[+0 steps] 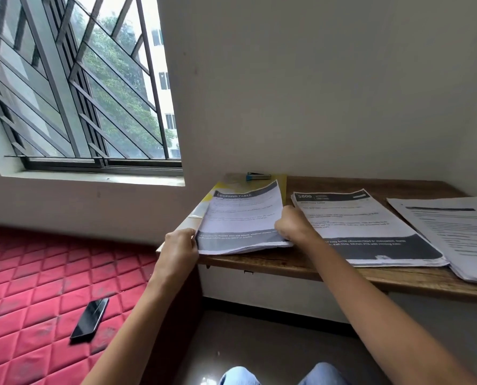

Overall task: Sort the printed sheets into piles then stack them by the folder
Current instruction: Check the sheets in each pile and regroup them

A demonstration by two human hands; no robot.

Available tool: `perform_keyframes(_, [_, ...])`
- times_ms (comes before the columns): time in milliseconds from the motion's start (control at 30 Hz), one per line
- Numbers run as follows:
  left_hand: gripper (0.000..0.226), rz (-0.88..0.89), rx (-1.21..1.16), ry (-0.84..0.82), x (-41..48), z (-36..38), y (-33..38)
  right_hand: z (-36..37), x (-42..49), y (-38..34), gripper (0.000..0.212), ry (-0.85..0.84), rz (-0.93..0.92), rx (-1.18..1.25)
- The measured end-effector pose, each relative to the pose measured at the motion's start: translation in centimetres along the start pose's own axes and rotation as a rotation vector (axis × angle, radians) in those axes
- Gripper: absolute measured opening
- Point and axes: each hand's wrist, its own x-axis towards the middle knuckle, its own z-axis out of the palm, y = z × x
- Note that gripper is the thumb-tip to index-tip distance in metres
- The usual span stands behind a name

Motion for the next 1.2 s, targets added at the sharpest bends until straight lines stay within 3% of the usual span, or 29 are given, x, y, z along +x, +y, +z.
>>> perform_keyframes(167, [0.018, 0.01, 0.082, 0.012, -0.3, -0.1, 0.1, 1.2, -0.7, 0.0, 0.039, 0.068, -0.012, -0.033])
perform_keyframes(267, [0.019, 0.024, 0.109, 0.031, -0.5, -0.1, 0.1, 2.0, -1.9, 0.0, 0.037, 0.109, -0.049, -0.186])
perform_keyframes(367, [0.017, 0.015, 0.243, 0.028, -0.7, 0.2, 0.1, 2.7, -2.3, -0.1, 0.048, 0.19, -0.148, -0.366])
perform_keyframes(467, [0.016, 0.036, 0.37, 0.065, 0.4, 0.5, 0.5, 2.8, -2.1, -1.2, 0.057, 0.068, -0.335, -0.352])
perform_keyframes(567, [0.027, 0.263, 0.273, 0.053, 2.7, 1.5, 1.3, 4.0, -2.0, -2.0, 0.059, -0.091, -0.425, -0.319])
perform_keyframes(667, [0.046, 0.236, 0.115, -0.235, 3.1, 2.5, 2.6, 5.4, -2.1, -1.7, 0.059, -0.18, -0.382, -0.305])
perform_keyframes(800, [0.056, 0.116, 0.297, -0.491, 3.1, 3.6, 2.0, 5.5, -1.8, -1.8, 0.062, -0.234, -0.317, -0.31])
perform_keyframes(1067, [0.073, 0.008, 0.371, -0.487, 3.2, 3.3, 2.2, 5.7, -1.1, -0.8, 0.085, -0.161, -0.195, -0.362])
perform_keyframes(1200, [0.085, 0.007, 0.409, -0.479, 3.2, 3.2, 1.8, 5.8, -1.0, -0.6, 0.079, -0.175, -0.179, -0.354])
